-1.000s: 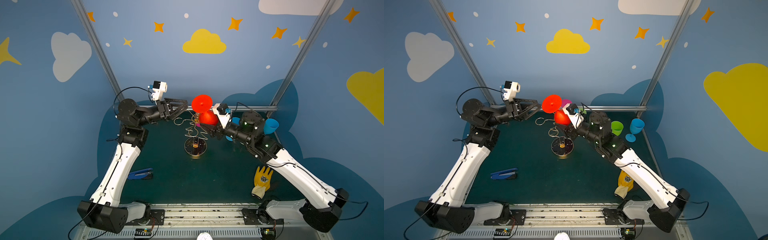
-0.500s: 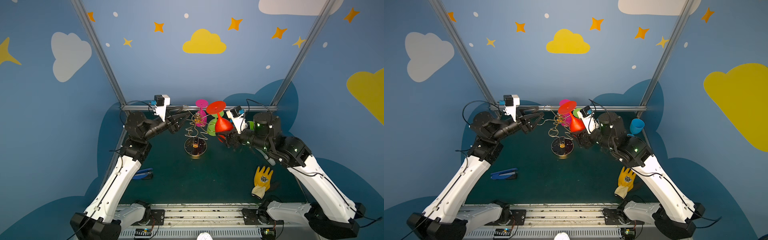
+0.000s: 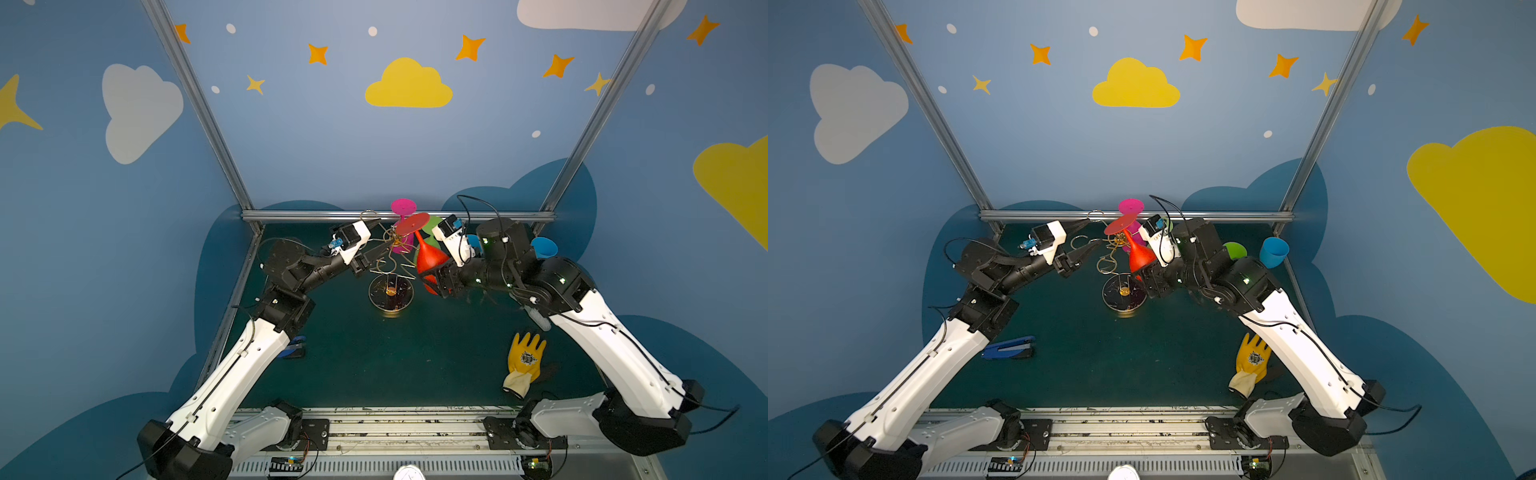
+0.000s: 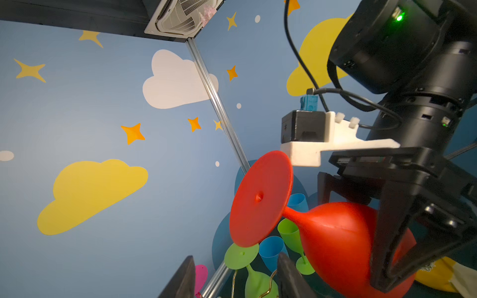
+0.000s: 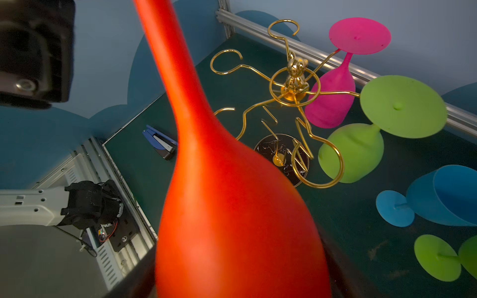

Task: Take the wine glass off the wine glass rack
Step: 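Open the left gripper off the red glass foot while the right gripper holds the stem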

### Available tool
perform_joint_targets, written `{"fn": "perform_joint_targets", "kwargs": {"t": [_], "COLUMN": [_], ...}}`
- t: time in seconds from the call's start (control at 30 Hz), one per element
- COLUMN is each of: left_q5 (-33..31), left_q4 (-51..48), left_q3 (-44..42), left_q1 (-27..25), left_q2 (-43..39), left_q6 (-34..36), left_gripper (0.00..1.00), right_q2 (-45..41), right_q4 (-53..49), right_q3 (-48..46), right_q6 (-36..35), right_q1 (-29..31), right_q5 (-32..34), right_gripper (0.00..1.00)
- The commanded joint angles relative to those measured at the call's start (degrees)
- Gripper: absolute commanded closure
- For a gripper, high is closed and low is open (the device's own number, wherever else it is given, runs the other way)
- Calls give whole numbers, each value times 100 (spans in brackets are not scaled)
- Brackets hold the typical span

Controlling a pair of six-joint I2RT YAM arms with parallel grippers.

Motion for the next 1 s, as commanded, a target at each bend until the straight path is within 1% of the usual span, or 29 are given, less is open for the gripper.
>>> {"fn": "perform_joint_targets", "kwargs": {"t": [0.0,0.13,0.2,0.3,0.37,0.4,0.5,0.53,0.6,0.67,0.73,0.77,0.87,0.97], "left_q5": [-28,-88,-91,-72,-101,-128,-203,-225,-313,-529,-868,-1124,-1835,-2115], "left_q4": [120,100,88,-2,-16,-19,-29,-28,28,84,75,20,-270,-632], "left_q3": [50,26,26,52,31,27,4,0,-9,-39,-44,-18,85,167], "left_q1": [-94,-153,-159,-170,-179,-187,-185,-181,-182,-183,-182,-184,-182,-177], "left_q2": [22,31,24,1,-4,-9,-41,-49,-68,-108,-140,-171,-230,-263], "left_q6": [379,516,545,596,634,635,578,556,492,378,134,-56,-605,-999], "left_gripper": [51,53,58,70,82,86,93,96,97,97,97,97,97,97], "right_q2": [136,339,403,415,400,388,369,359,335,248,54,-87,-541,-981], "right_q4": [4,-54,-83,-58,-19,-5,16,21,35,122,392,615,1358,2123], "right_q3": [215,301,324,306,280,267,247,244,215,152,-54,-213,-759,-1312], "right_q6": [89,105,113,138,171,186,204,210,245,276,342,400,648,1051], "right_q1": [154,324,386,442,461,469,479,479,481,482,449,410,158,-233], "right_q5": [-184,-196,-197,-187,-177,-182,-199,-204,-222,-245,-327,-424,-833,-1436], "right_gripper": [62,63,63,63,62,61,58,55,44,32,23,20,16,15]}}
